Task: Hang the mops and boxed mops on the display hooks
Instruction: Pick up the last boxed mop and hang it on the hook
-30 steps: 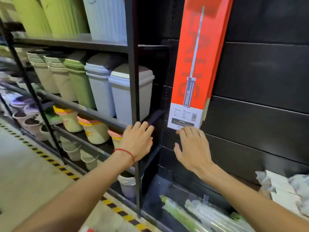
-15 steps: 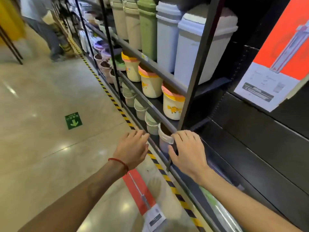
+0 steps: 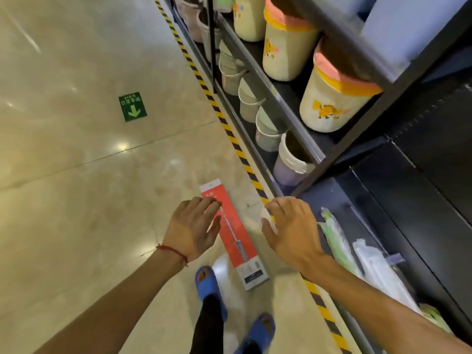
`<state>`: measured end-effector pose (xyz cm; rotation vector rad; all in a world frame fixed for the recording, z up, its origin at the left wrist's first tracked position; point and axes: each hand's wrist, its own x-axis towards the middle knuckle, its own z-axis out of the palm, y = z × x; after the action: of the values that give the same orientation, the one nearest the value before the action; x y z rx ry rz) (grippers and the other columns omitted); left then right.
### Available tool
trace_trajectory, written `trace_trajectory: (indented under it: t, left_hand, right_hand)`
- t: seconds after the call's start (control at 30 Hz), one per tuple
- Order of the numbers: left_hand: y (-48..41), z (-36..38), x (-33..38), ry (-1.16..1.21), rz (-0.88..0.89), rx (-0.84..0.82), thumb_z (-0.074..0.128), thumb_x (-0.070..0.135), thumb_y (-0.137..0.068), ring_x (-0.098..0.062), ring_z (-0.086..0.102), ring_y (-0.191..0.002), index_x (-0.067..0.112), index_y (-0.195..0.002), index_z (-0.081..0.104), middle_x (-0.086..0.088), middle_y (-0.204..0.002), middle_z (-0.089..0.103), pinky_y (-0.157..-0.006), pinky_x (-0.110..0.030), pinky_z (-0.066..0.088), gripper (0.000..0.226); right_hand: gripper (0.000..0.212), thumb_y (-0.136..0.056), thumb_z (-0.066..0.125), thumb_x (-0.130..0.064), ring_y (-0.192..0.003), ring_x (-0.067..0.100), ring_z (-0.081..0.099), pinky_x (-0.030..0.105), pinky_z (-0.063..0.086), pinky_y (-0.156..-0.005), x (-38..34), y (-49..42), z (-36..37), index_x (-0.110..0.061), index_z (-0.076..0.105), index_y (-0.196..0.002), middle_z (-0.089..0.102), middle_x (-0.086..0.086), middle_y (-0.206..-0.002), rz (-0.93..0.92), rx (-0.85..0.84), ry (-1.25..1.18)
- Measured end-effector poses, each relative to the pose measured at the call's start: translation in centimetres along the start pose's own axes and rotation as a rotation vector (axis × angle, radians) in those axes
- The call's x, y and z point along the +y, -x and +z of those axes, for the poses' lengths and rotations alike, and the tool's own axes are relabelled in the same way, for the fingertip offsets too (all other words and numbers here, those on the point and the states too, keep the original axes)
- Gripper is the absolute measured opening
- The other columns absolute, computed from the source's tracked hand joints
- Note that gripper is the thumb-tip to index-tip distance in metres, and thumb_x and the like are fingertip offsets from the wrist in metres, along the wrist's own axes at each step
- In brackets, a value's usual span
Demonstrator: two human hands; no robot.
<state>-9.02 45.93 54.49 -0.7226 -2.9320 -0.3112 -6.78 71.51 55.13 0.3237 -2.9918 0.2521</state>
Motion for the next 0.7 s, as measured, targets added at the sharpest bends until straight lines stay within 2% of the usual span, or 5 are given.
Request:
trace_trajectory:
  t: [0.07,0.2,0.3,0.4,0.7]
  left_hand:
    - [-0.2,2.8,-2.3,0.058,-0.008,-0.009,0.06,0.026,-0.093,-0.031,0.066,-0.089,0.012,-0.116,0.07,-0.004,-0.11,0.071,-0.07,-0.04,0.052,0.029]
    - [-0.4,9.6,-6.5,0.074,0.013,-0.068,0.06,0.024,-0.092,-0.031,0.066,-0.086,0.011,-0.115,0.071,-0.005,-0.11,0.072,-0.07,-0.041,0.053,0.028]
    - [-0.2,15.8,-8.7,0.07,0.003,-0.138,0.055,0.027,-0.093,-0.032,0.067,-0.089,0.011,-0.116,0.071,-0.005,-0.112,0.072,-0.072,-0.041,0.054,0.032]
    - [0.6,22.6,-9.9,0.094,-0.014,-0.177,0.054,0.027,-0.093,-0.032,0.066,-0.089,0.011,-0.116,0.07,-0.005,-0.112,0.072,-0.072,-0.041,0.053,0.032]
    - [5.3,43.5,-9.9,0.157,-0.111,-0.336,0.041,0.035,-0.094,-0.031,0.065,-0.084,0.012,-0.114,0.07,-0.004,-0.106,0.072,-0.067,-0.04,0.052,0.042]
  right_hand:
    - [0.038,-0.094,0.048,-0.039,-0.1,0.027,0.066,0.042,0.051,-0.087,-0.2,-1.2,3.1,-0.015,0.073,-0.11,0.072,0.003,-0.107,-0.01,-0.035,0.014]
    - [0.024,-0.091,0.057,-0.029,-0.094,0.03,0.065,0.041,0.046,-0.084,-0.3,-3.1,11.1,-0.013,0.071,-0.103,0.069,0.005,-0.101,0.02,-0.072,0.018]
    - [0.022,-0.093,0.057,-0.023,-0.092,0.032,0.066,0.043,0.051,-0.082,0.3,-3.1,18.1,-0.01,0.073,-0.101,0.071,0.008,-0.099,0.017,-0.04,-0.003]
    - [0.028,-0.092,0.053,-0.029,-0.089,0.033,0.067,0.046,0.053,-0.077,1.0,-2.5,24.7,-0.011,0.073,-0.097,0.071,0.007,-0.095,0.013,-0.129,-0.06]
    - [0.034,-0.096,0.046,-0.035,-0.095,0.03,0.065,0.043,0.053,-0.084,5.1,0.9,45.2,-0.013,0.07,-0.102,0.071,0.005,-0.1,0.017,-0.342,-0.054]
